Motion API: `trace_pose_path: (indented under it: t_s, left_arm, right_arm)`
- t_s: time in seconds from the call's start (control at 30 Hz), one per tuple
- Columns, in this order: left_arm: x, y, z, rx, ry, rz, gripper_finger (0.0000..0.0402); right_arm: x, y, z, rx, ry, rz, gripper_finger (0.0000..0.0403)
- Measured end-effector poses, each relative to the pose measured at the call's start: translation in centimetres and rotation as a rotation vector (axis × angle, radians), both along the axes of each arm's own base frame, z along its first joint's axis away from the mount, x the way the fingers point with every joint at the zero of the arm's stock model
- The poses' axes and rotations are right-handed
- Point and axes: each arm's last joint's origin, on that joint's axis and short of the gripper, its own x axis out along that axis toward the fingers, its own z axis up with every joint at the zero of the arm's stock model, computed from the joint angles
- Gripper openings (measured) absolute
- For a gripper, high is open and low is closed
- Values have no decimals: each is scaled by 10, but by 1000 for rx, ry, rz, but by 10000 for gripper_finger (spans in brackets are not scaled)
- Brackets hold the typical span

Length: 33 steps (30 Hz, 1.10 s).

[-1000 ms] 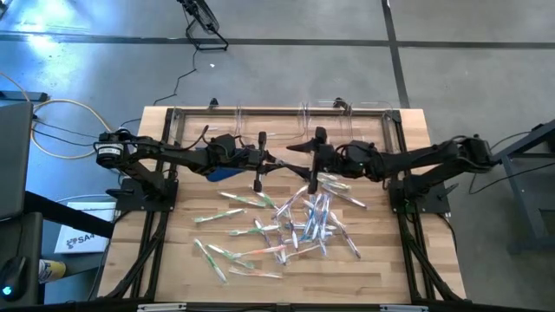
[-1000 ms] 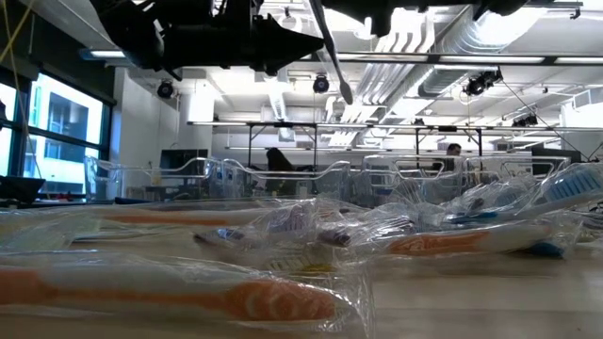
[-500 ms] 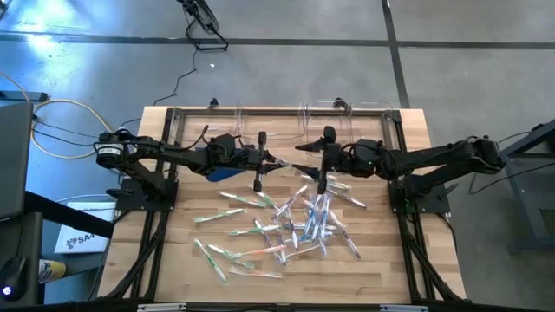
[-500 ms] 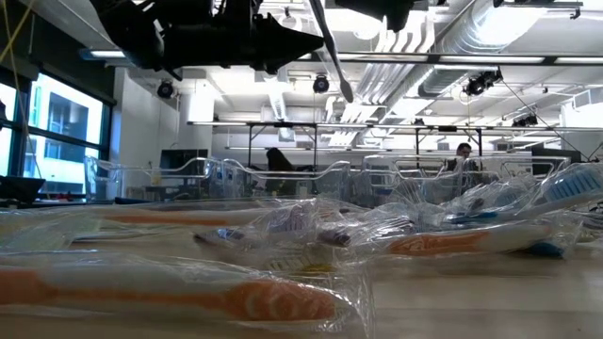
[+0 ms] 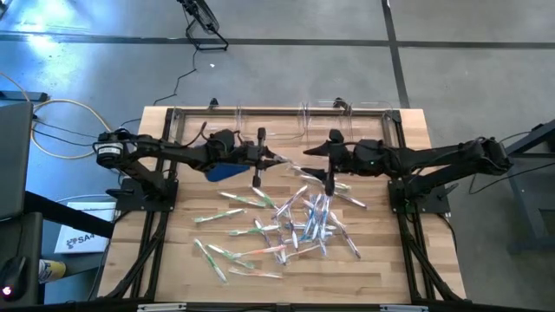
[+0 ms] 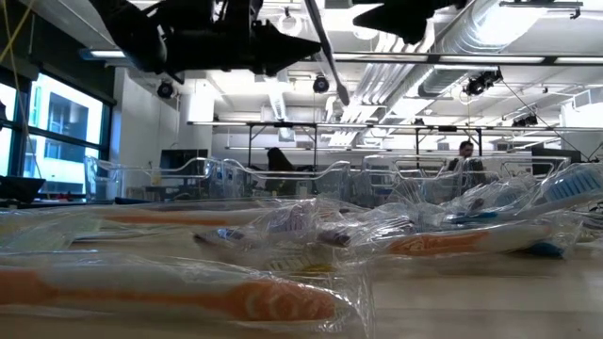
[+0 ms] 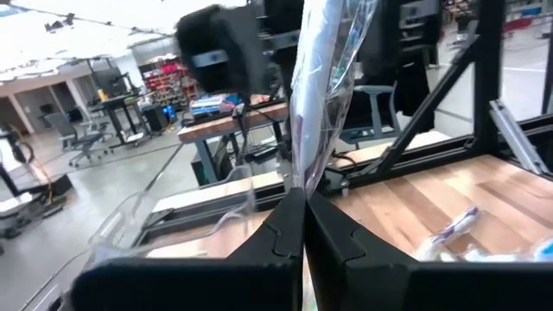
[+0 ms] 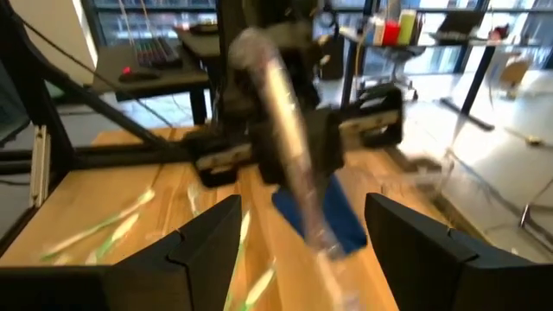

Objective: Pick & Place Toothbrushes
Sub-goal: Put the violet toothbrush into the left transparent bin

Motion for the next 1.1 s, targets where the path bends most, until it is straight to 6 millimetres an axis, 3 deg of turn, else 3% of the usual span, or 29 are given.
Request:
trace_pose_path:
  t_s: [0.47, 0.67, 0.9, 1.1]
  left_arm:
    - [-14, 45, 0, -29, 8, 28, 0]
    - [-15, 44, 1, -20, 9, 1, 0]
    - [-33, 38, 21, 45, 36, 25, 0]
    - [-65, 30, 35, 106, 226, 213, 0]
  right_arm:
    - [-3, 0, -12, 37, 121, -10, 226]
    - [-3, 0, -13, 35, 133, -10, 156]
    - [-6, -1, -19, 30, 198, -15, 24]
    - [-14, -4, -18, 4, 239, -99, 3]
